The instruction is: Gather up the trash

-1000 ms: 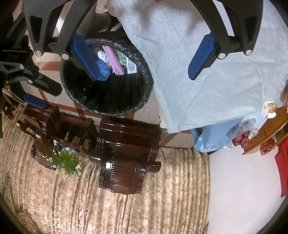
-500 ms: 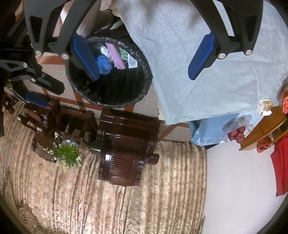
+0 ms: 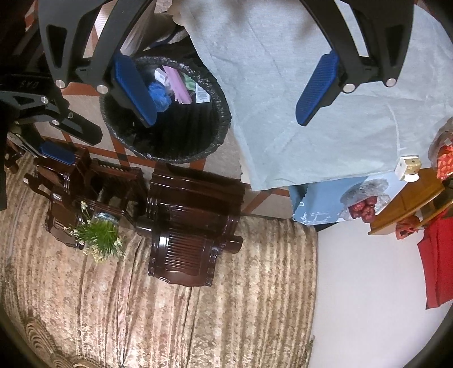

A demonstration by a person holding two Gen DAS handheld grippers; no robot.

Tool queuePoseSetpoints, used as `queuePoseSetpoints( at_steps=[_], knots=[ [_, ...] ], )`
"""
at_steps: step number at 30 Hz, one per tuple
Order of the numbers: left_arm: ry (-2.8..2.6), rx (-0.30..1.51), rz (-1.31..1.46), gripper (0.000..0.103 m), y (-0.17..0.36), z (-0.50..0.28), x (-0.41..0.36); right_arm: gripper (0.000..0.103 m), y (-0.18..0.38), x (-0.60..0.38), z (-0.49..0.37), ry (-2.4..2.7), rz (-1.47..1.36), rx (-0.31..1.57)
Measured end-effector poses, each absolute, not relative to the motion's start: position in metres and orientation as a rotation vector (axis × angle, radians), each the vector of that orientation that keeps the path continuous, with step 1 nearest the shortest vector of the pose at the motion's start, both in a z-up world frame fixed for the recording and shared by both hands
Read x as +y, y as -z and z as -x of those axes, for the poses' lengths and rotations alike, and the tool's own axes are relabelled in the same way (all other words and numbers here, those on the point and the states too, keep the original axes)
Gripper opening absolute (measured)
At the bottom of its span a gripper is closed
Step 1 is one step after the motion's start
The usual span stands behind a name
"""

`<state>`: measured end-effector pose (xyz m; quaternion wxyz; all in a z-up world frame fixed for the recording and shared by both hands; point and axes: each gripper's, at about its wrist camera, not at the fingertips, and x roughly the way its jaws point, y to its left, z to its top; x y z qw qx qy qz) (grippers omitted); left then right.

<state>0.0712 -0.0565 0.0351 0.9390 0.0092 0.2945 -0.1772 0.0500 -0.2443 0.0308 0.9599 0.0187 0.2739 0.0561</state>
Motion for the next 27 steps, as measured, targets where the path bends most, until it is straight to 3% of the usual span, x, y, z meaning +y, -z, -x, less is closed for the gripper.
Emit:
queuePoseSetpoints(
  at_steps=[27],
  knots=[
    [0.348,0.59,-0.024,0.097,-0.0378,-0.0704,-0.0516,0.098,-0.0346,-0.2409,-0.0521,-0.116,-0.036,0.55]
  ],
)
